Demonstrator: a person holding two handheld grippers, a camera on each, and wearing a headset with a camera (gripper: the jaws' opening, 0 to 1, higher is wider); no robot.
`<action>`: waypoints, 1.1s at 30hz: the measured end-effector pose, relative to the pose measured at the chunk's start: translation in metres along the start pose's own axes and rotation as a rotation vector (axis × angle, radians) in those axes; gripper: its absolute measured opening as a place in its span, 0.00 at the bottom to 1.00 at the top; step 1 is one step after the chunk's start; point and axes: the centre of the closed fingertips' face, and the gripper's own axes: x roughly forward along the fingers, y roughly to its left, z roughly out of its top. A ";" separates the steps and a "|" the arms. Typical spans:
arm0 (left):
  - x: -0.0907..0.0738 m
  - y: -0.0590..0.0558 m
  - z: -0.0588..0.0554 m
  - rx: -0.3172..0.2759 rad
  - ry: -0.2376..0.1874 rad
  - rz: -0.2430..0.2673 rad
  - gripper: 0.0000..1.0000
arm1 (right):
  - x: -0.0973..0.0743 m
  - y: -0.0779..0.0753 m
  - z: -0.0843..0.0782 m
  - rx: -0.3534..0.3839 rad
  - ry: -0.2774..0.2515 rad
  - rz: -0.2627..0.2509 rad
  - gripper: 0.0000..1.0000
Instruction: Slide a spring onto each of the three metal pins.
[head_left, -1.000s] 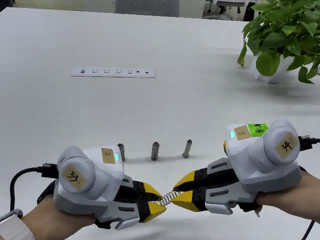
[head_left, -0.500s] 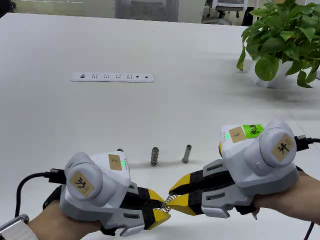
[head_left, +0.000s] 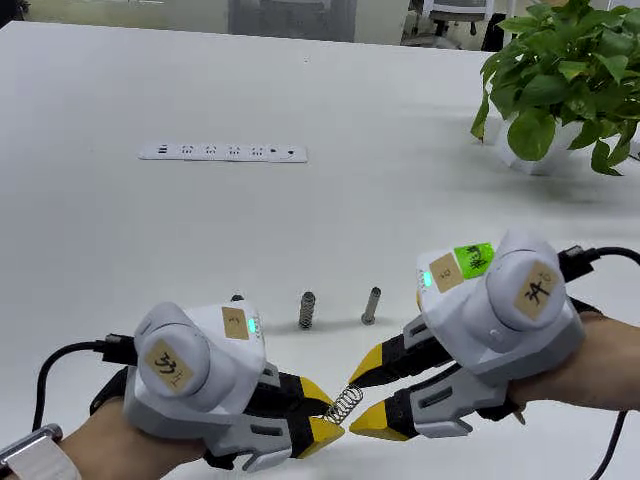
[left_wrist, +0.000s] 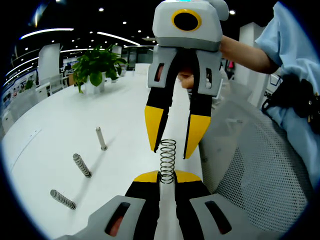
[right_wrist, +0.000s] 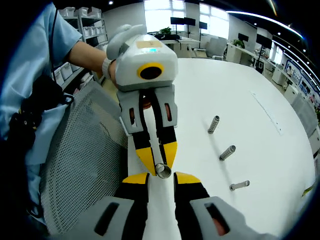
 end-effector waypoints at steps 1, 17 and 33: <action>0.001 0.000 0.000 0.002 0.002 -0.001 0.09 | 0.000 0.000 0.001 -0.003 0.003 0.004 0.20; 0.004 -0.003 0.004 0.016 -0.006 -0.013 0.09 | 0.008 0.003 -0.001 -0.048 0.070 0.065 0.16; 0.005 -0.007 0.000 0.051 0.027 -0.029 0.10 | 0.012 0.008 -0.003 -0.057 0.096 0.102 0.12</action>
